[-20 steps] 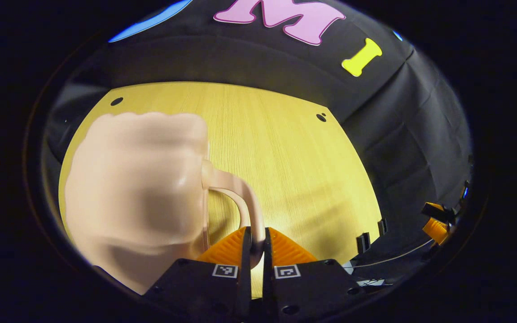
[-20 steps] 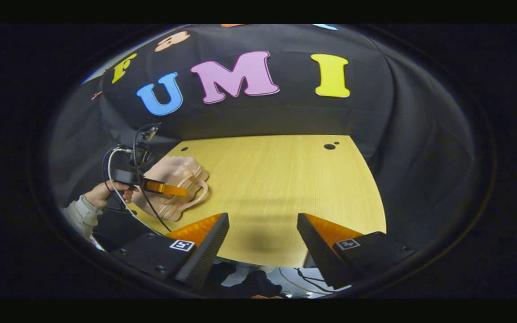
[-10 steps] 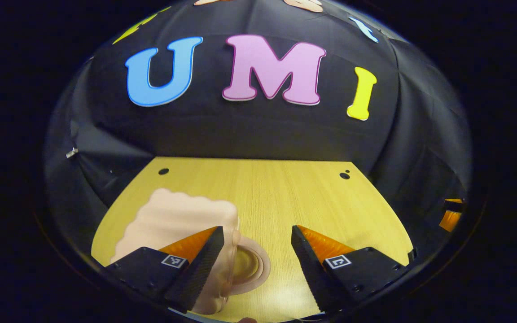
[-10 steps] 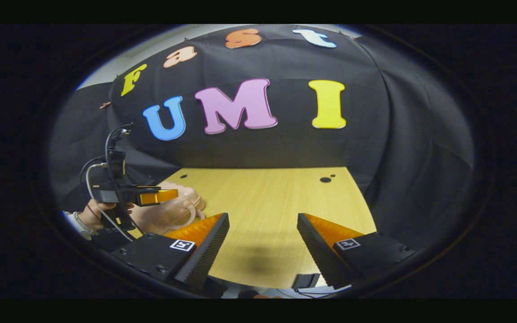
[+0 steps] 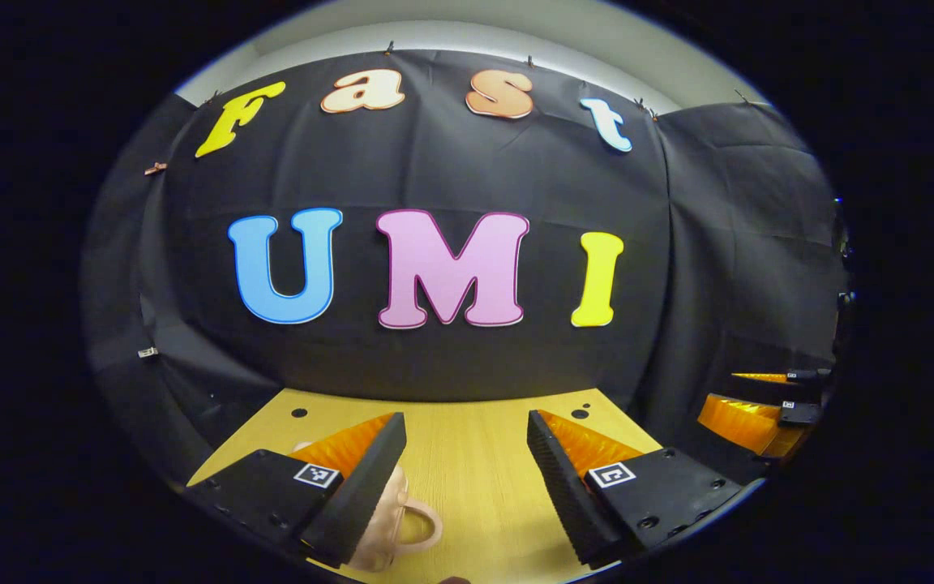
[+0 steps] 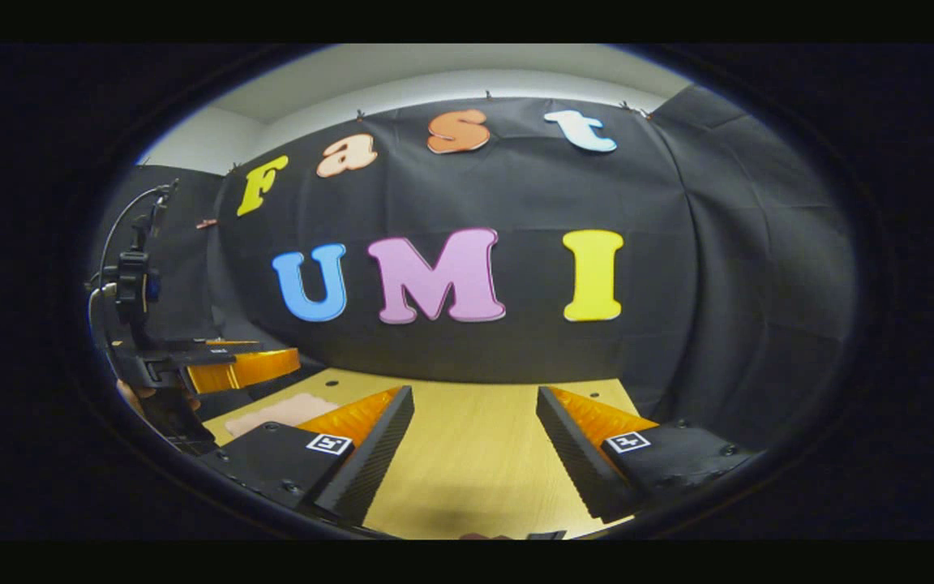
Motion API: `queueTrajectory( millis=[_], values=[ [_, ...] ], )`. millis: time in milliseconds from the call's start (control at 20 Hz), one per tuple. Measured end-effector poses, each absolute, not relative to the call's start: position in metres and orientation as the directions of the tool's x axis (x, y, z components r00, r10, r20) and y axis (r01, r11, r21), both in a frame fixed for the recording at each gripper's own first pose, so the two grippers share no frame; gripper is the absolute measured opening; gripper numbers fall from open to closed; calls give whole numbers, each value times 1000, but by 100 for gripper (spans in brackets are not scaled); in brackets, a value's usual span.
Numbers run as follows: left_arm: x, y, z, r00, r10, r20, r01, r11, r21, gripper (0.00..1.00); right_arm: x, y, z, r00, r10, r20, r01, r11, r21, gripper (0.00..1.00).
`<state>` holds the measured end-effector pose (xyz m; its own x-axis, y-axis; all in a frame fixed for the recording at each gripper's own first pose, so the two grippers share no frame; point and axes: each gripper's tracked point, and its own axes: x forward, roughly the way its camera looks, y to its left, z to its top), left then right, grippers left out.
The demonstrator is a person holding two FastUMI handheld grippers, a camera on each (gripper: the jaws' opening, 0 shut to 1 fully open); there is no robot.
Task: First open the suitcase, pack the skin care products into it, and then close the suitcase.
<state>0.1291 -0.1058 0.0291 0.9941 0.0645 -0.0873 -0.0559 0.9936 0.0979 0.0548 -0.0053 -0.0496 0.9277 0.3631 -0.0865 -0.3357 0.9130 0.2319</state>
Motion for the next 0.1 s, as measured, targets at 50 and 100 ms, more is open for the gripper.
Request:
queueTrajectory(
  millis=[50, 100],
  values=[
    [124, -108, 38, 996, 66, -64, -59, 993, 99, 96, 56, -7, -38, 934, 352, -60, -330, 916, 227, 97],
    [120, -108, 46, 996, 74, -48, -68, 992, 104, 96, 56, -10, -27, 941, 335, -37, -320, 923, 215, 97]
  ],
)
